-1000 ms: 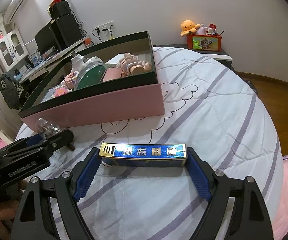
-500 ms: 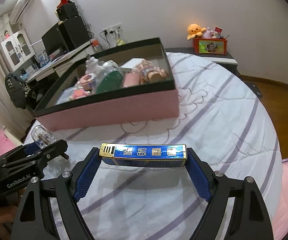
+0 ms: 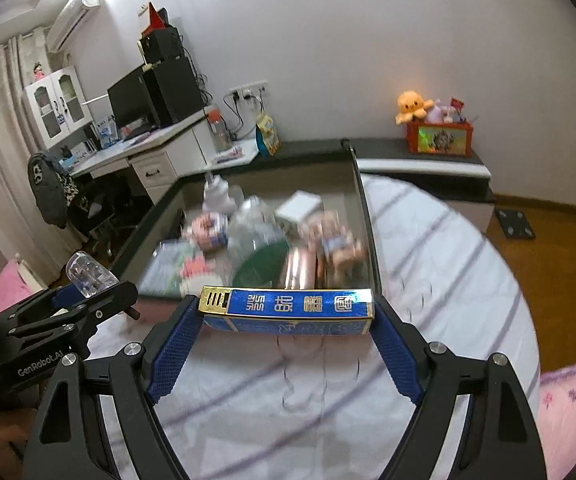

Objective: Organize rigid objects
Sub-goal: 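Lower the glass bottle and blue box into the pink box and release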

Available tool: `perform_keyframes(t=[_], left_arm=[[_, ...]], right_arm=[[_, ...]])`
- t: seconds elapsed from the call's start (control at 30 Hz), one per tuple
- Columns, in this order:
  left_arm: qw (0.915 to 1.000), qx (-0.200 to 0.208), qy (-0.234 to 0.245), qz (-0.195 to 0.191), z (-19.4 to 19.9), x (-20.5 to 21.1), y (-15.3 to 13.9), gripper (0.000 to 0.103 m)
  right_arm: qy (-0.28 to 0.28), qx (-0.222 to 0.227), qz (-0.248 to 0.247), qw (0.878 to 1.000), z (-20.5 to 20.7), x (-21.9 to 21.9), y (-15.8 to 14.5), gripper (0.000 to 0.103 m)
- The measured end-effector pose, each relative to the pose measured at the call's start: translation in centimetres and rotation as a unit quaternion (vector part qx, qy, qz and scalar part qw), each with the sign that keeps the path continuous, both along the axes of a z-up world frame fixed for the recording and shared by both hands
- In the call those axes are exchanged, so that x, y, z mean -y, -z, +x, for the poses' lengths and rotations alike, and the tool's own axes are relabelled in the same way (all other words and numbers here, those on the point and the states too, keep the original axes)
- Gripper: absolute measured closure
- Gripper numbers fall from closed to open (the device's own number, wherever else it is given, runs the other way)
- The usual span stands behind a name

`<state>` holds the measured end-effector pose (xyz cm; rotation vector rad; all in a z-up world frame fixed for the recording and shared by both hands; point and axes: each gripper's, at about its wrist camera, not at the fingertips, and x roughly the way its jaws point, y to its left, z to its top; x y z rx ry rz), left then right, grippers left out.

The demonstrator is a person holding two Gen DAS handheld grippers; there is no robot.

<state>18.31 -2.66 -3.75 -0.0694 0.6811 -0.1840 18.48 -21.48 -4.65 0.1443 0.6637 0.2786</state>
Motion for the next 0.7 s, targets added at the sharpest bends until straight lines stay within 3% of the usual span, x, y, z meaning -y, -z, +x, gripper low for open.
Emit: perform_keyframes(t=[0.3, 0.5, 0.7], left_arm=[[0.9999, 0.013, -0.007, 0.006, 5.9, -0.3, -0.9, 0.039], [0.9999, -0.004, -0.009, 0.012, 8.7, 0.1, 0.6, 0.039], [0.9991, -0.03, -0.016, 0.027, 10.1, 0.1, 2.2, 0.037]], right_arm=[[-0.013, 0.011, 0.0, 1.0, 6.7, -1.2, -1.7, 0.018], [-0.015, -0.013, 0.004, 1.0, 10.5, -1.8, -0.3, 0.018], [-0.017, -0.037, 0.014, 0.999, 11.8, -2.1, 1.6, 0.017]])
